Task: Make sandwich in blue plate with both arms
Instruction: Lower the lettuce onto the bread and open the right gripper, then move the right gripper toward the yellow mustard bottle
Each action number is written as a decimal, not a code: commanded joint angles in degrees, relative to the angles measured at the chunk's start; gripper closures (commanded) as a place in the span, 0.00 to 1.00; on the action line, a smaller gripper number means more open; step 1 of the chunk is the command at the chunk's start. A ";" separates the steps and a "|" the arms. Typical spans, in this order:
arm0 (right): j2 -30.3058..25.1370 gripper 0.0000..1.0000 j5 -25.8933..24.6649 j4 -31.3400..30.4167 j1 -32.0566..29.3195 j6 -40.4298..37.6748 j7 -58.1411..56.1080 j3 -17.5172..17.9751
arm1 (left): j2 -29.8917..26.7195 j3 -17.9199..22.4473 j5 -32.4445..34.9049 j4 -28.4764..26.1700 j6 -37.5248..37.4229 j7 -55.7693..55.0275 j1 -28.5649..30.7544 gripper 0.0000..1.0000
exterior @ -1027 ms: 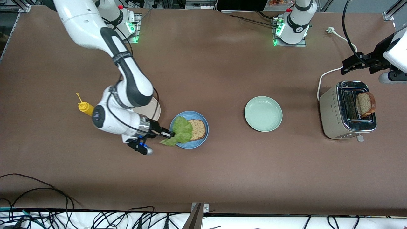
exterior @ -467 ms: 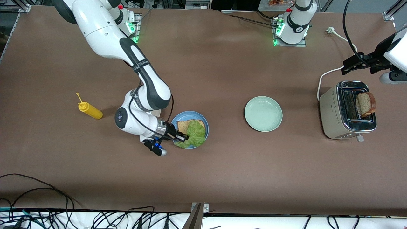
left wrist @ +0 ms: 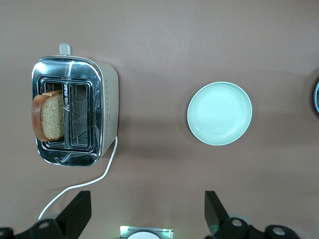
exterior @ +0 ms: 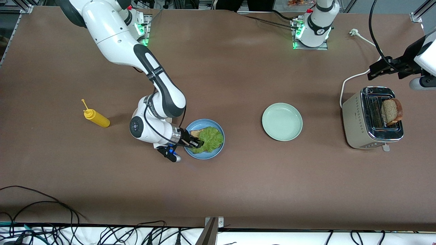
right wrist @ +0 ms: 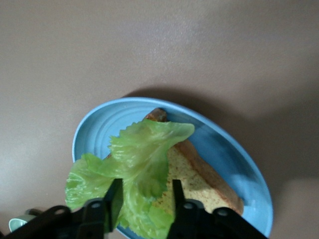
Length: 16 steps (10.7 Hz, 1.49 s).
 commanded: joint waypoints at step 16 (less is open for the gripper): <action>-40.60 0.00 -34.51 -16.84 -5.33 -38.10 -28.95 -8.36 | 0.45 -1.01 0.82 1.58 -0.87 -2.69 0.15 0.00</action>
